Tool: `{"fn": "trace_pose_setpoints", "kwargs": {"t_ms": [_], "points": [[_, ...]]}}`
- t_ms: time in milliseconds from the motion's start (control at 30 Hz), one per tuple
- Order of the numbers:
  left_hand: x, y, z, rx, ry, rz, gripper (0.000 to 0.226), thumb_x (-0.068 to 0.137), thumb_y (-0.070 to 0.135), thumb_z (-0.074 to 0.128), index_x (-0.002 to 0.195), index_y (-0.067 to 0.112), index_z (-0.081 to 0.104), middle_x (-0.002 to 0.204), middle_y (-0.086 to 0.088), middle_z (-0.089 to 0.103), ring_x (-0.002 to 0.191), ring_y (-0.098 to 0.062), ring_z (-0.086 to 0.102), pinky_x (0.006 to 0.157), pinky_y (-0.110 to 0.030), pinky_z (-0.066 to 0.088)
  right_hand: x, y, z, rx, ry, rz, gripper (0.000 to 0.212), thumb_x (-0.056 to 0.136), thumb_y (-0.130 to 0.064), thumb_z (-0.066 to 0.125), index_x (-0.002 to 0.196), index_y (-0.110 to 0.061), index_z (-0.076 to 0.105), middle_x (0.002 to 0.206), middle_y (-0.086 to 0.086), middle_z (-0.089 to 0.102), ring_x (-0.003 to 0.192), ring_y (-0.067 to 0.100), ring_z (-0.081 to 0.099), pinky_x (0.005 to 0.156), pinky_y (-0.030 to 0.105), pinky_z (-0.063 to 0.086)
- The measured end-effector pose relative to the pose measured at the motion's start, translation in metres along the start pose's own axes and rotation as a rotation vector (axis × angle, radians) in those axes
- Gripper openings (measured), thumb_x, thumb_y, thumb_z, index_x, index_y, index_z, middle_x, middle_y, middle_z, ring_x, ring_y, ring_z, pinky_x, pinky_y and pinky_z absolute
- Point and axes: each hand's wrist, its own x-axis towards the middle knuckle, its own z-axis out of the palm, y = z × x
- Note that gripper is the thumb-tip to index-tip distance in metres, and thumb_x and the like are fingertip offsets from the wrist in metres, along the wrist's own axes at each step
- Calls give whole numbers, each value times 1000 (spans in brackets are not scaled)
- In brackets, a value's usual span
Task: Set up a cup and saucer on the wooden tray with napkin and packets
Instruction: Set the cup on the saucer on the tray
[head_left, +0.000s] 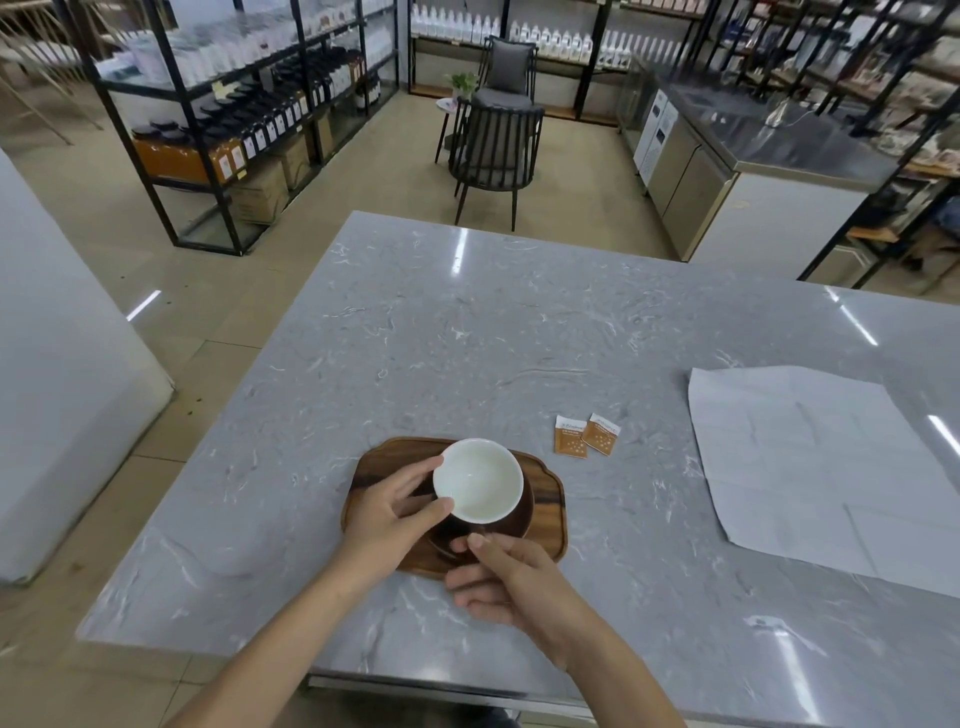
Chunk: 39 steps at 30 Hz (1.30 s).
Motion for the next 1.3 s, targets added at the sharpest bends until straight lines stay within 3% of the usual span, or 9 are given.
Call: {"fn": "trace_pose_setpoints", "kwargs": {"t_ms": [133,200,267,333,467,633,800,1133,1300], "points": [[4,7,-5,151,-34,6,75,79,22,86,144,35,52,141,21,60,127,-1,59,109,-30,46,2,1,-20,-578,503,-369,38,95,-52,60,76,-20,70,73,-2,75,67,10,70,69,37,59],[5,9,-5,235,-47,13,77,77,27,87,145,37,51,140,24,59,128,1,57,111,-30,44,6,-5,-28,-598,651,-512,26,93,-48,63,79,-26,66,74,-8,71,72,6,68,66,29,53],[6,10,-4,258,-56,12,77,76,28,87,144,37,52,140,25,60,127,3,57,112,-30,43,10,-15,-33,-551,570,-557,13,91,-40,70,102,-35,66,94,-21,72,90,-6,66,71,14,52],[5,9,-5,252,-53,6,77,76,28,88,144,37,52,139,25,60,126,5,57,112,-29,43,17,-19,-33,-562,415,-548,38,90,-36,73,125,-42,59,117,-30,62,103,-9,63,77,3,49],[3,11,-4,271,-24,21,74,75,28,88,139,44,55,135,29,61,121,6,59,104,-25,46,25,-14,-32,-615,382,-577,57,91,-34,73,143,-34,51,121,-37,52,114,0,59,79,-1,47],[3,9,-2,282,-5,47,72,74,29,89,136,42,55,136,23,61,122,-2,61,103,-26,49,29,-13,-36,-582,370,-597,58,92,-31,71,147,-30,51,124,-34,54,120,5,60,83,1,48],[3,5,-3,269,-20,35,74,76,29,87,140,42,53,138,26,60,123,7,58,102,-20,46,29,-7,-31,-547,402,-647,56,90,-34,71,143,-35,51,125,-39,50,118,1,59,81,2,49],[5,0,-4,262,-47,-5,77,82,30,82,149,41,44,141,26,55,134,4,50,114,-33,43,31,-4,-30,-538,411,-643,60,87,-40,71,144,-32,51,126,-36,51,119,5,59,81,4,51],[6,-2,-6,268,-85,3,76,87,28,78,151,39,40,149,19,52,135,7,46,97,-5,43,31,-3,-27,-569,436,-639,64,84,-49,67,144,-34,49,124,-39,49,119,5,58,83,8,52]]}}
